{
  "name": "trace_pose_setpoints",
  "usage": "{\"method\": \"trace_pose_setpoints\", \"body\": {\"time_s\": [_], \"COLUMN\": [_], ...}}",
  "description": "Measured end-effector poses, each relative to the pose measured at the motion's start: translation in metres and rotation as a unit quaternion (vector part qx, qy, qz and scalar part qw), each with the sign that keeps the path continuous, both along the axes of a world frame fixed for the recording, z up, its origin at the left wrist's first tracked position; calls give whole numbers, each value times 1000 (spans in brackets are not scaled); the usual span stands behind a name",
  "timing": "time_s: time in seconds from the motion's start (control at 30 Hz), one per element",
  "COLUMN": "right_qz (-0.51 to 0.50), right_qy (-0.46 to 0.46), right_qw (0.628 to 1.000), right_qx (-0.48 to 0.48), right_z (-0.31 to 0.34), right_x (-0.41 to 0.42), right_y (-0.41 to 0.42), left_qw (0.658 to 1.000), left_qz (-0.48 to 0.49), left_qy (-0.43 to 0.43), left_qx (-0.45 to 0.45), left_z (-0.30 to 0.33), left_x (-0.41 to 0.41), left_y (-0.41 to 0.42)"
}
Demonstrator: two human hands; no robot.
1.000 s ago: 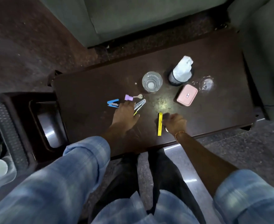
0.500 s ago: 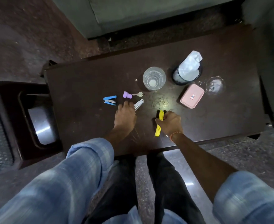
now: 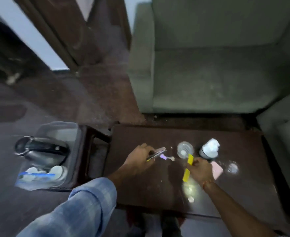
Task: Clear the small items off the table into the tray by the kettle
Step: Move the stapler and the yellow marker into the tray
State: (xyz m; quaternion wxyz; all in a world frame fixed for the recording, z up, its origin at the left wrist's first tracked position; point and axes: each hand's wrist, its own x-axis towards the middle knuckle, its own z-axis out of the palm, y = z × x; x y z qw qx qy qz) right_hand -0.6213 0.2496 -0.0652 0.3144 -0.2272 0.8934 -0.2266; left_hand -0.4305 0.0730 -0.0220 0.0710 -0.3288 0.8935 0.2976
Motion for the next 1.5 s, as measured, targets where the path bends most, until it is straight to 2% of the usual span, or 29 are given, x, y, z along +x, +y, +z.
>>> {"method": "trace_pose_setpoints", "body": {"time_s": [0.23, 0.4, 0.63, 0.87, 1.27, 1.5], "right_qz": [62, 87, 184, 266, 364, 378], "right_qy": [53, 56, 50, 37, 58, 47], "right_qw": [994, 982, 959, 935, 901, 902], "right_qx": [-73, -161, -211, -231, -229, -203], "right_z": [72, 110, 145, 162, 167, 143], "right_x": [44, 129, 253, 309, 327, 349], "right_y": [-72, -145, -232, -297, -389, -433], "left_qw": [995, 987, 981, 977, 970, 974], "left_qz": [48, 73, 97, 117, 161, 163], "left_qy": [26, 57, 60, 59, 44, 1], "left_qx": [-81, -129, -160, -167, -177, -160], "left_z": [87, 126, 150, 148, 156, 132], "left_x": [121, 222, 321, 355, 379, 406], "left_y": [-75, -129, -178, -214, -284, -332]}}
